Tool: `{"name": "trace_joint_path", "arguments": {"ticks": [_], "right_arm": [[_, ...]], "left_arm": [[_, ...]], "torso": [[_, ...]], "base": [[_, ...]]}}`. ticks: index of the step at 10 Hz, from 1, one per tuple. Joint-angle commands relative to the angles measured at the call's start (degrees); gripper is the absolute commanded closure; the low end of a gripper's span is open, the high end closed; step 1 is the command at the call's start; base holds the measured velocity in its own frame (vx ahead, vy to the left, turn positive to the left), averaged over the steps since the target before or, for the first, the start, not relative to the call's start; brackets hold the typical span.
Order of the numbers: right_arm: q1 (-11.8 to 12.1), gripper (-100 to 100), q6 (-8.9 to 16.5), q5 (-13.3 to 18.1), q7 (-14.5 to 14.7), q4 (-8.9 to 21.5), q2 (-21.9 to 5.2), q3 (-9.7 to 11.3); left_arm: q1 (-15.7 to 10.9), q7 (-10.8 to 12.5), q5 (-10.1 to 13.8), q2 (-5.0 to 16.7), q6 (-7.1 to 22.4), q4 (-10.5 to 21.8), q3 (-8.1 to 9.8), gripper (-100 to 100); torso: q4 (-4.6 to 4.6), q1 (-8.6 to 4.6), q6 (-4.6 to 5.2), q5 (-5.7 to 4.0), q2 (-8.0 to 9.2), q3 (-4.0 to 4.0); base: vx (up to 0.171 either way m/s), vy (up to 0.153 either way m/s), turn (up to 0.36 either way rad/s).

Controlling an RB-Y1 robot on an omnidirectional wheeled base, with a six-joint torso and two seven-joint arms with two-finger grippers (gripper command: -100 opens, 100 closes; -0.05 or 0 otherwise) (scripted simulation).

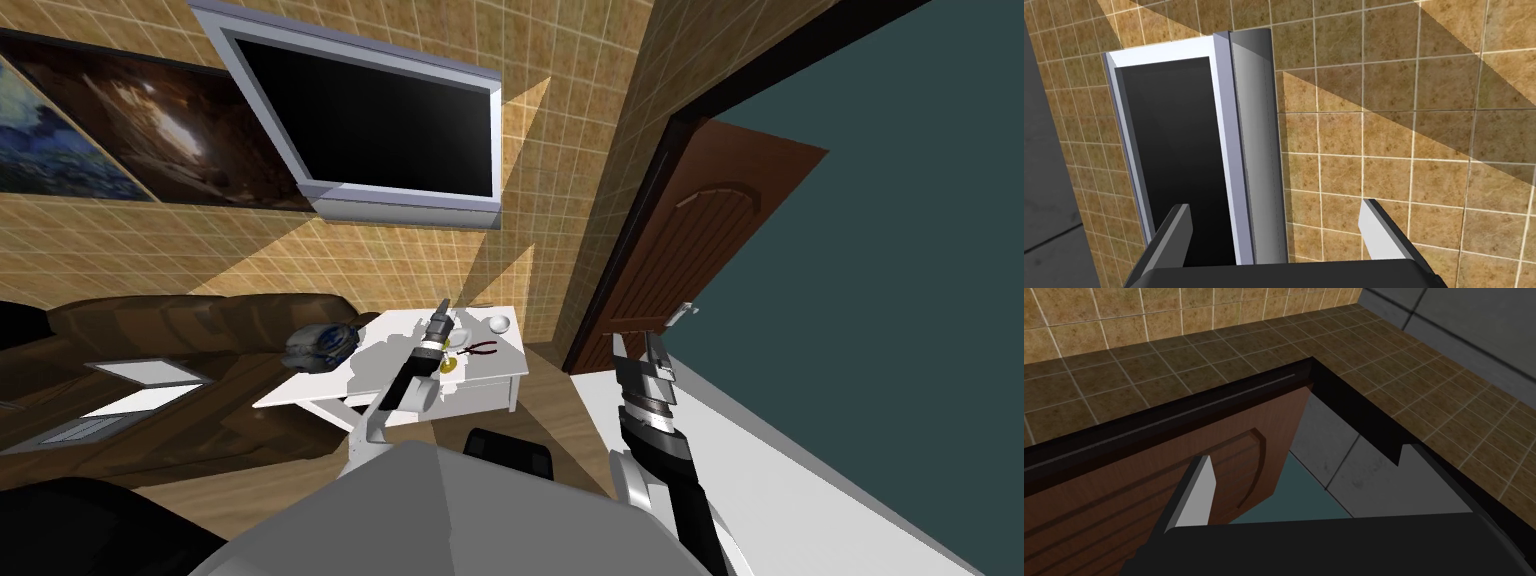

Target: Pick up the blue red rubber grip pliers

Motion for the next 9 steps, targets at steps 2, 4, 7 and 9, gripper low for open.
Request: {"name": "trace_joint_path", "arguments": {"ticks": [2,4,7,9], "right_arm": [[0.00,0,0.00,0.00,0.00,0.00,0.00,0.00],[0.00,0,0.00,0.00,0.00,0.00,0.00,0.00],[0.00,0,0.00,0.00,0.00,0.00,0.00,0.00],[0.00,0,0.00,0.00,0.00,0.00,0.00,0.00]], "left_arm": [[-1.95,0.41,0.04,0.98,3.53,4.17,0.78,-100],[-3.45,0.61,0.03,1.60,5.92,6.95,1.32,-100],[-6.57,1.05,0.02,2.84,10.39,12.29,2.49,-100],[-8.18,1.28,0.02,3.45,12.60,15.47,3.12,-100]], "torso": [[0.00,-0.01,0.01,0.00,-0.01,-0.01],[0.00,0.00,0.00,0.00,-0.01,0.00],[0.00,0.01,-0.02,0.00,0.00,0.00],[0.00,0.02,-0.02,0.00,0.00,0.00]], "base": [[0.005,-0.011,-0.087],[0.006,-0.008,-0.051],[0.007,-0.006,-0.069],[0.008,-0.005,-0.075]]}}
